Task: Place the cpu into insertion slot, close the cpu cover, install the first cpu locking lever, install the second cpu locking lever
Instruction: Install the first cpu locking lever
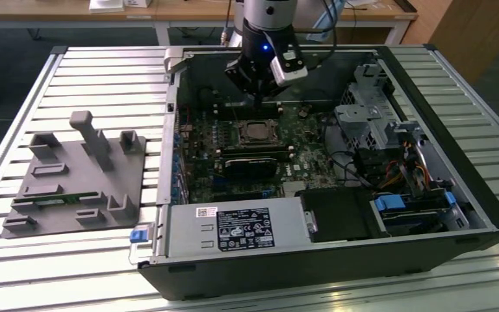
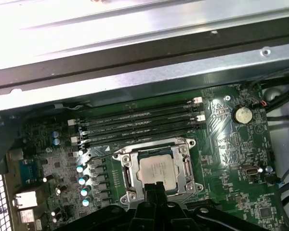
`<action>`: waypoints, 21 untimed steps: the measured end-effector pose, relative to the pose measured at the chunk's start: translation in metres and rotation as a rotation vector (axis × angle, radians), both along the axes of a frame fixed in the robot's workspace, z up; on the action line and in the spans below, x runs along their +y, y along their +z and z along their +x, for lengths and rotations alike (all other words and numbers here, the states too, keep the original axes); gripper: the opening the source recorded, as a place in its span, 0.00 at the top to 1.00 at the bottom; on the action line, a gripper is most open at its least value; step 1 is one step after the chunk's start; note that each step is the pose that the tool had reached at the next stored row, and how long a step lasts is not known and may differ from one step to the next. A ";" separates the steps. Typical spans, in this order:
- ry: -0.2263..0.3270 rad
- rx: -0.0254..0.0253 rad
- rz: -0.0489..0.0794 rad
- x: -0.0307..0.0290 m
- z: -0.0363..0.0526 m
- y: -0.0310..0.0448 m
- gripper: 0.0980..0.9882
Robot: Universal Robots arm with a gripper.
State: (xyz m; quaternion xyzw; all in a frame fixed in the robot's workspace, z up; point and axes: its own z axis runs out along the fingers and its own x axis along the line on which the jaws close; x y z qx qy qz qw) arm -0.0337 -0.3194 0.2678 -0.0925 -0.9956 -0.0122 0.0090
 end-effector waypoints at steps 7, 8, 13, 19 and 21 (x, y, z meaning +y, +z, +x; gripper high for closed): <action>0.047 -0.0002 0.000 0.0000 0.0000 0.0000 0.99; 0.057 -0.0005 0.000 0.0000 0.0001 0.0000 0.99; 0.110 -0.0022 0.000 0.0000 -0.0009 -0.0001 0.99; 0.111 -0.0115 0.000 0.0000 -0.0178 -0.0003 0.99; 0.111 -0.0144 0.000 0.0000 -0.0231 -0.0004 0.99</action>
